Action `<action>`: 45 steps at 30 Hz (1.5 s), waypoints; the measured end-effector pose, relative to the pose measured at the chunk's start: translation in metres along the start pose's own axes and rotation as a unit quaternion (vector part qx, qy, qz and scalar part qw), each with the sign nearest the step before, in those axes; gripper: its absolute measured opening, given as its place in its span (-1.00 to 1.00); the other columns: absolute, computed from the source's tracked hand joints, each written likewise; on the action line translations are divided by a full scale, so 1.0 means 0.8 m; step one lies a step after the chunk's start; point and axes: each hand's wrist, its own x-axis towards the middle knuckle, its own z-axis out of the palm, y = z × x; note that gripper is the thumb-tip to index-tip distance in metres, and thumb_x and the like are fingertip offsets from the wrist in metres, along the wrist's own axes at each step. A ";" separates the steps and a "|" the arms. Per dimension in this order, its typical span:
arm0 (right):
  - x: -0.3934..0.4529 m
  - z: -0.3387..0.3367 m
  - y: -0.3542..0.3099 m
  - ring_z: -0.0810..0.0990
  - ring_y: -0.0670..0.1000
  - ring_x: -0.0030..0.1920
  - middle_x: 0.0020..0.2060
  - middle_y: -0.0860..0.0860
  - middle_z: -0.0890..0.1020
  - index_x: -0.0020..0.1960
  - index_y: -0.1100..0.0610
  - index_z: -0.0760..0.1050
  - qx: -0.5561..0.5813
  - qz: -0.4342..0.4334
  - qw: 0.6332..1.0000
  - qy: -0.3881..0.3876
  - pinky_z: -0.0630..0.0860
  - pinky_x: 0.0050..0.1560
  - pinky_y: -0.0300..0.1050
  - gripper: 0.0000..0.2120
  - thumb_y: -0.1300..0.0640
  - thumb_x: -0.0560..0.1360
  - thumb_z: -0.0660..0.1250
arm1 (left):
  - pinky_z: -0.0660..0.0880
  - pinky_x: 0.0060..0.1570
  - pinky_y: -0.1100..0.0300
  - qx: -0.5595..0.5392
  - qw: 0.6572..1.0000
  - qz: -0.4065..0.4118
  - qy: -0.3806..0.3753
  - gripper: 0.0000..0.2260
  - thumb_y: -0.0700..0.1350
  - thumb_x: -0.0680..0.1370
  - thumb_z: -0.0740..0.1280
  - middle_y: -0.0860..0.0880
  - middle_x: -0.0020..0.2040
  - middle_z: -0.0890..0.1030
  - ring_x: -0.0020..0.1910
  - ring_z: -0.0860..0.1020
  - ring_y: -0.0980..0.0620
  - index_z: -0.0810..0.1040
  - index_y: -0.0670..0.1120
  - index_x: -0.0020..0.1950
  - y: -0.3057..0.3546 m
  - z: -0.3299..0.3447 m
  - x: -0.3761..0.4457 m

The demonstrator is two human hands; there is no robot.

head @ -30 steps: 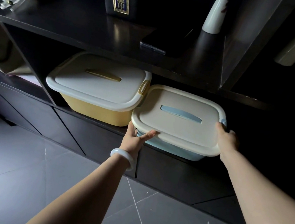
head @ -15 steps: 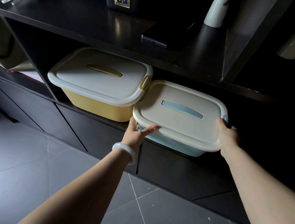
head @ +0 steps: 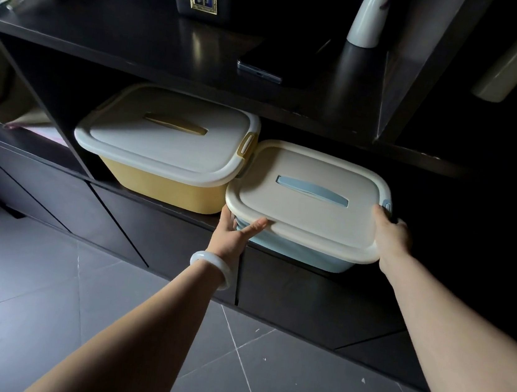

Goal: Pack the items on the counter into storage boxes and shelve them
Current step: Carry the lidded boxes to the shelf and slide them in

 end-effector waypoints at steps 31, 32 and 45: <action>-0.105 -0.077 -0.050 0.58 0.26 0.06 0.14 0.22 0.54 0.14 0.27 0.41 -0.359 -0.132 0.920 -0.083 0.57 0.03 0.15 -0.65 -0.03 0.60 0.18 | 0.35 -0.23 0.21 0.692 0.715 -0.083 -0.059 -0.61 0.08 0.57 0.30 -0.13 -0.06 0.57 -0.21 0.51 -0.07 0.54 -0.24 0.14 0.109 0.062 -0.024; -0.110 -0.082 -0.051 0.59 0.24 0.03 0.12 0.21 0.55 0.07 0.23 0.41 -0.362 -0.144 0.917 -0.084 0.57 0.00 0.13 -0.69 -0.04 0.60 0.17 | 0.36 -0.19 0.19 0.698 0.710 -0.063 -0.069 -0.62 0.12 0.57 0.30 -0.11 -0.12 0.53 -0.17 0.52 -0.09 0.55 -0.22 -0.01 0.112 0.071 -0.024; -0.157 -0.208 -0.018 0.65 0.13 -0.21 -0.13 0.07 0.59 -0.14 0.10 0.36 -0.364 -0.187 0.912 -0.030 0.47 -0.36 -0.15 -0.73 -0.08 0.59 0.20 | 0.47 -0.05 0.09 0.729 0.660 0.091 -0.157 -0.70 -0.01 0.60 0.26 -0.18 0.09 0.61 0.05 0.57 -0.16 0.55 -0.23 0.12 0.100 0.198 -0.100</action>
